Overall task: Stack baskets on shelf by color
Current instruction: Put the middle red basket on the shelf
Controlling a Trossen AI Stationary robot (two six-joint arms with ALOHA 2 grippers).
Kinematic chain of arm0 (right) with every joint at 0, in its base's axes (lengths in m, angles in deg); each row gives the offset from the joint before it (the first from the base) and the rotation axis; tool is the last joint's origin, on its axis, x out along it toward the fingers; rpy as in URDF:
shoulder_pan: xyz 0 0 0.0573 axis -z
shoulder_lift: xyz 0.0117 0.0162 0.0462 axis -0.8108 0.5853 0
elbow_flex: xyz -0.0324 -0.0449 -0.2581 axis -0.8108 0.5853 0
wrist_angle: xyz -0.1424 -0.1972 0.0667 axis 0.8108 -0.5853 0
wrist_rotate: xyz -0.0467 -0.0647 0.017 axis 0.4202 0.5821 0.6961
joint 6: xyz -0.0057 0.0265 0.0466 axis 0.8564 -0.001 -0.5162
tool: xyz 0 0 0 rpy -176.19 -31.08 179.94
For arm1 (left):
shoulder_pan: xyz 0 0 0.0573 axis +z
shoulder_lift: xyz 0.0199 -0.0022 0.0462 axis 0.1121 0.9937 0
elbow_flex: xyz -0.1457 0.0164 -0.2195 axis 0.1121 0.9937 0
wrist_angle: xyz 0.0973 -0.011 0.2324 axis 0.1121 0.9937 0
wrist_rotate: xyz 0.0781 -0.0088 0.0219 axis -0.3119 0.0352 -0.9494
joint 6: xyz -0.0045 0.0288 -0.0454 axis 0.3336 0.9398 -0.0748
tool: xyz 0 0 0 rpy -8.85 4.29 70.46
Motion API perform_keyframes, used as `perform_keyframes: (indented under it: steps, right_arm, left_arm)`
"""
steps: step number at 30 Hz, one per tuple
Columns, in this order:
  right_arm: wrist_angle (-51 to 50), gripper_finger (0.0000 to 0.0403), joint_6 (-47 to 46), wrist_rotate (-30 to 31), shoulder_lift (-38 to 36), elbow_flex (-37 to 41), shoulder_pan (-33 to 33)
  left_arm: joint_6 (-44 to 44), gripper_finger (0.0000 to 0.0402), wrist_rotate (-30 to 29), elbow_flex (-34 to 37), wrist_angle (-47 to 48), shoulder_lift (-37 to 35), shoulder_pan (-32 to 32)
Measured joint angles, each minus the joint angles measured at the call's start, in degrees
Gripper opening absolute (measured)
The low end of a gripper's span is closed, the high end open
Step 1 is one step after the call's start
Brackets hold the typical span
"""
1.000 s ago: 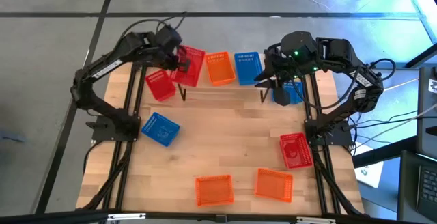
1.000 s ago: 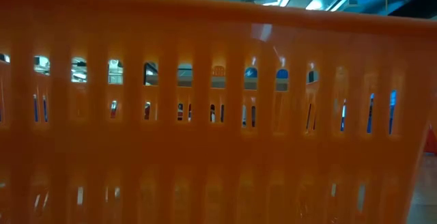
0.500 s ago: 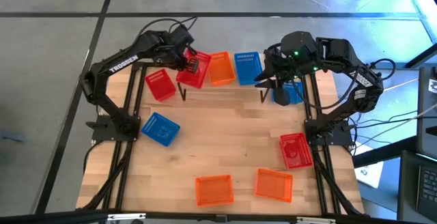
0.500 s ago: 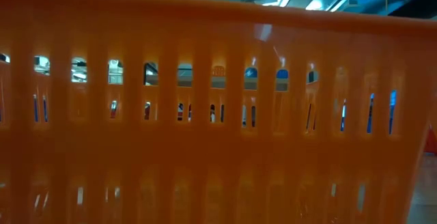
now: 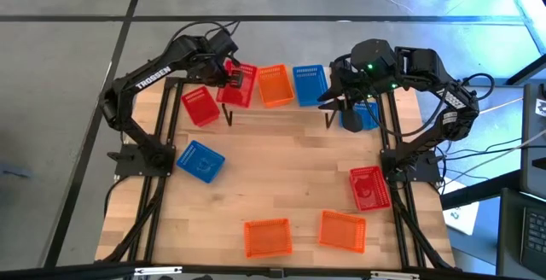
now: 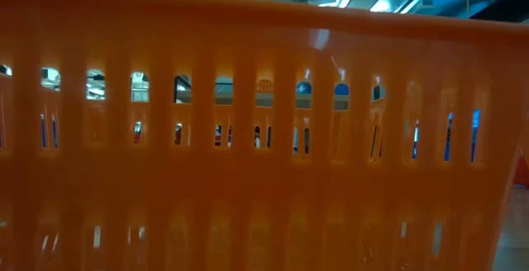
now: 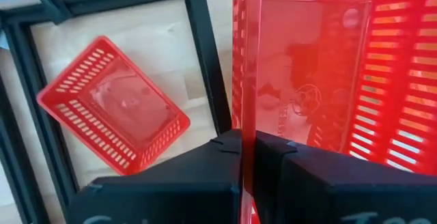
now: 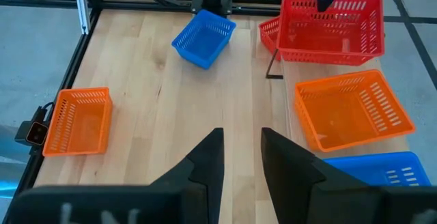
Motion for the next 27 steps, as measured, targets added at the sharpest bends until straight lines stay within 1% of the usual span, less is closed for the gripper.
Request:
perform_keyframes:
  steps: [6, 10, 13, 18, 22, 27]
  right_arm:
    - [0.0, 0.0096, 0.0, 0.0, 0.0, 0.0, 0.0]
    - [0.0, 0.0096, 0.0, 0.0, 0.0, 0.0, 0.0]
    - [0.0, 0.0096, 0.0, 0.0, 0.0, 0.0, 0.0]
    - [0.0, 0.0096, 0.0, 0.0, 0.0, 0.0, 0.0]
    - [0.0, 0.0096, 0.0, 0.0, 0.0, 0.0, 0.0]
    - [0.0, 0.0096, 0.0, 0.0, 0.0, 0.0, 0.0]
  left_arm:
    - [-0.4, 0.0000, 0.8, 0.0, 0.0, -0.1, 0.3]
    - [-2.0, 0.0000, 2.8, 0.0, 0.0, 0.0, 1.1]
    - [-3.2, 0.0000, 4.9, 0.0, -0.1, 1.1, 1.2]
    - [-2.9, 0.0000, 6.9, 0.0, 0.1, 4.0, 1.2]
    - [-1.7, 0.0000, 7.1, 0.0, -0.4, 6.1, 0.9]
    - [-2.3, 0.0000, 6.6, 0.0, -0.7, 6.4, 1.1]
